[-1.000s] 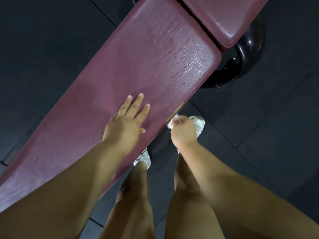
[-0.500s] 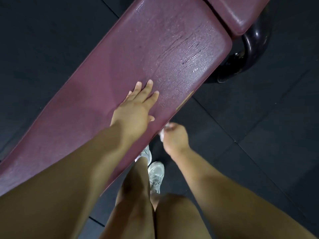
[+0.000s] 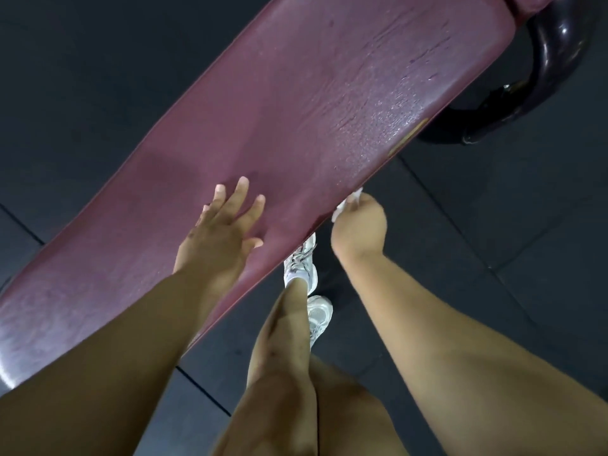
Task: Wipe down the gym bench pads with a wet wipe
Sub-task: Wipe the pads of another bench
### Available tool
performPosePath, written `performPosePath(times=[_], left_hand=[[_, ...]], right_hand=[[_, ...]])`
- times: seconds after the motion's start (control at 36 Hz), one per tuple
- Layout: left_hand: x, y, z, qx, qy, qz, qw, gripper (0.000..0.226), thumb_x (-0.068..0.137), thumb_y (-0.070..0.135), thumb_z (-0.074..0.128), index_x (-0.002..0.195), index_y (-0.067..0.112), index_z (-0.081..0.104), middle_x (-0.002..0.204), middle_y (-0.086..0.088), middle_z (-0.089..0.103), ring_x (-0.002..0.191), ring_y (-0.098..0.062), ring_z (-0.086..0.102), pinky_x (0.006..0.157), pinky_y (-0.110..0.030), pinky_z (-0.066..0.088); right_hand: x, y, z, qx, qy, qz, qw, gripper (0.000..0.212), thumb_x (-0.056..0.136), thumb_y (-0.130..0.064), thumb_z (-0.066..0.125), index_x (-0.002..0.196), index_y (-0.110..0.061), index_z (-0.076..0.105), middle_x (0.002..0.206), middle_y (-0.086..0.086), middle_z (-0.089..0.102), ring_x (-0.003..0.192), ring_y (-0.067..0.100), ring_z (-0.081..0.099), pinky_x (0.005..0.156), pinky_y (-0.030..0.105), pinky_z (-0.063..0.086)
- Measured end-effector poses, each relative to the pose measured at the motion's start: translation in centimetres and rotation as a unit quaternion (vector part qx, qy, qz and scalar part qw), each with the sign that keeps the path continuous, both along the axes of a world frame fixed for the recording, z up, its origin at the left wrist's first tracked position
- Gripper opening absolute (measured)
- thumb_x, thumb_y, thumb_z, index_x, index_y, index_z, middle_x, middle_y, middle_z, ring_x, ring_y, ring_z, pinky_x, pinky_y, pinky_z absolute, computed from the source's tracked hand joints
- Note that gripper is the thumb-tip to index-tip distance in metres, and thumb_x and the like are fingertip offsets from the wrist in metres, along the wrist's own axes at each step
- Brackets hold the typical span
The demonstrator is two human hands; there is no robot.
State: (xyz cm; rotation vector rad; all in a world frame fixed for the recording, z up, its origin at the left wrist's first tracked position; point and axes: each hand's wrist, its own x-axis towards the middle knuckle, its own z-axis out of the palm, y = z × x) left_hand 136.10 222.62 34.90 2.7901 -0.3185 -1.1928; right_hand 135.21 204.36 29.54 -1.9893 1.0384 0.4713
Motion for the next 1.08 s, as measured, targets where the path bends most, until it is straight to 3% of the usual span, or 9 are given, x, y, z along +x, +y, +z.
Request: performPosePath(times=[0.14, 0.22, 0.36, 0.47, 0.58, 0.81, 0.92, 1.0, 1.08], left_hand=[[0.9, 0.0, -0.5, -0.024, 0.052, 0.035, 0.998, 0.066, 0.098, 0.031, 0.046, 0.149, 0.038, 0.005, 0.155, 0.016, -0.019, 0.144, -0.018, -0.015, 0.114, -0.04, 0.017], [0.7, 0.1, -1.2, -0.038, 0.048, 0.041, 0.997, 0.066, 0.098, 0.027, 0.047, 0.149, 0.036, 0.006, 0.156, 0.013, -0.019, 0.143, -0.019, -0.018, 0.116, -0.038, 0.005], [0.7, 0.1, -1.4, -0.031, 0.038, 0.035, 0.998, 0.066, 0.099, 0.026, 0.046, 0.149, 0.036, 0.005, 0.155, 0.013, -0.021, 0.143, -0.022, -0.019, 0.116, -0.04, 0.008], [0.4, 0.3, -1.6, -0.041, 0.026, 0.054, 0.997, 0.067, 0.099, 0.027, 0.046, 0.148, 0.042, 0.003, 0.154, 0.017, -0.021, 0.143, -0.023, -0.017, 0.113, -0.041, 0.019], [-0.1, 0.7, -2.0, -0.054, -0.003, 0.044, 0.998, 0.066, 0.099, 0.029, 0.045, 0.148, 0.042, 0.003, 0.154, 0.018, -0.02, 0.143, -0.021, -0.016, 0.113, -0.04, 0.02], [-0.7, 2.2, -2.0, -0.111, -0.047, -0.016, 0.993, 0.065, 0.098, 0.026, 0.048, 0.151, 0.03, 0.009, 0.157, 0.008, -0.016, 0.144, -0.022, -0.015, 0.115, -0.041, 0.015], [-1.9, 4.2, -1.7, -0.126, -0.058, -0.048, 0.989, 0.063, 0.097, 0.017, 0.05, 0.15, 0.025, 0.017, 0.159, 0.004, -0.009, 0.145, -0.02, -0.009, 0.118, -0.041, 0.011], [-3.9, 6.9, -1.0, -0.12, -0.051, -0.068, 0.989, 0.061, 0.095, 0.015, 0.053, 0.149, 0.023, 0.024, 0.159, 0.002, -0.001, 0.146, -0.021, -0.003, 0.117, -0.043, 0.018], [-6.7, 10.3, -0.7, -0.11, -0.039, -0.078, 0.99, 0.058, 0.096, 0.017, 0.052, 0.148, 0.023, 0.028, 0.159, 0.002, 0.003, 0.145, -0.023, 0.0, 0.117, -0.041, 0.017]], right_hand=[[-5.1, 3.2, 1.6, 0.077, 0.012, 0.128, 0.989, 0.029, 0.096, -0.007, 0.04, 0.069, -0.016, 0.044, 0.08, 0.008, 0.051, 0.056, 0.008, 0.041, 0.041, 0.008, 0.034], [-3.9, 2.5, 1.3, 0.046, -0.014, 0.121, 0.991, 0.024, 0.096, -0.009, 0.041, 0.075, -0.01, 0.053, 0.077, 0.008, 0.055, 0.061, 0.015, 0.048, 0.054, 0.019, 0.039], [-0.5, 0.2, 0.2, 0.002, -0.056, 0.002, 0.998, 0.027, 0.099, -0.016, 0.044, 0.087, -0.001, 0.062, 0.084, 0.014, 0.065, 0.078, 0.024, 0.06, 0.071, 0.03, 0.047], [-0.5, 0.8, -0.5, -0.044, -0.054, -0.016, 0.997, 0.022, 0.099, -0.014, 0.039, 0.079, -0.015, 0.05, 0.076, 0.0, 0.054, 0.076, 0.016, 0.049, 0.064, 0.021, 0.035], [-3.6, 4.8, -1.4, -0.001, -0.071, -0.056, 0.996, 0.02, 0.101, -0.019, 0.035, 0.093, -0.016, 0.053, 0.103, 0.015, 0.063, 0.074, 0.014, 0.056, 0.057, 0.01, 0.036], [-11.1, 10.1, -0.5, 0.071, -0.044, 0.103, 0.991, 0.039, 0.101, -0.023, 0.034, 0.069, -0.008, 0.049, 0.076, 0.012, 0.057, 0.061, 0.014, 0.048, 0.056, 0.022, 0.035], [-8.8, 8.8, -1.1, 0.038, -0.092, -0.003, 0.995, 0.036, 0.098, -0.016, 0.042, 0.069, -0.002, 0.057, 0.066, 0.013, 0.06, 0.06, 0.018, 0.051, 0.058, 0.025, 0.039], [-7.0, 8.4, -1.4, 0.02, -0.114, -0.091, 0.989, 0.042, 0.095, -0.009, 0.043, 0.055, -0.019, 0.04, 0.054, -0.001, 0.043, 0.053, 0.013, 0.039, 0.057, 0.025, 0.033], [-7.2, 9.6, -0.9, 0.024, -0.11, -0.125, 0.986, 0.041, 0.099, -0.013, 0.038, 0.059, -0.019, 0.039, 0.058, -0.004, 0.044, 0.054, 0.009, 0.04, 0.055, 0.02, 0.034]])
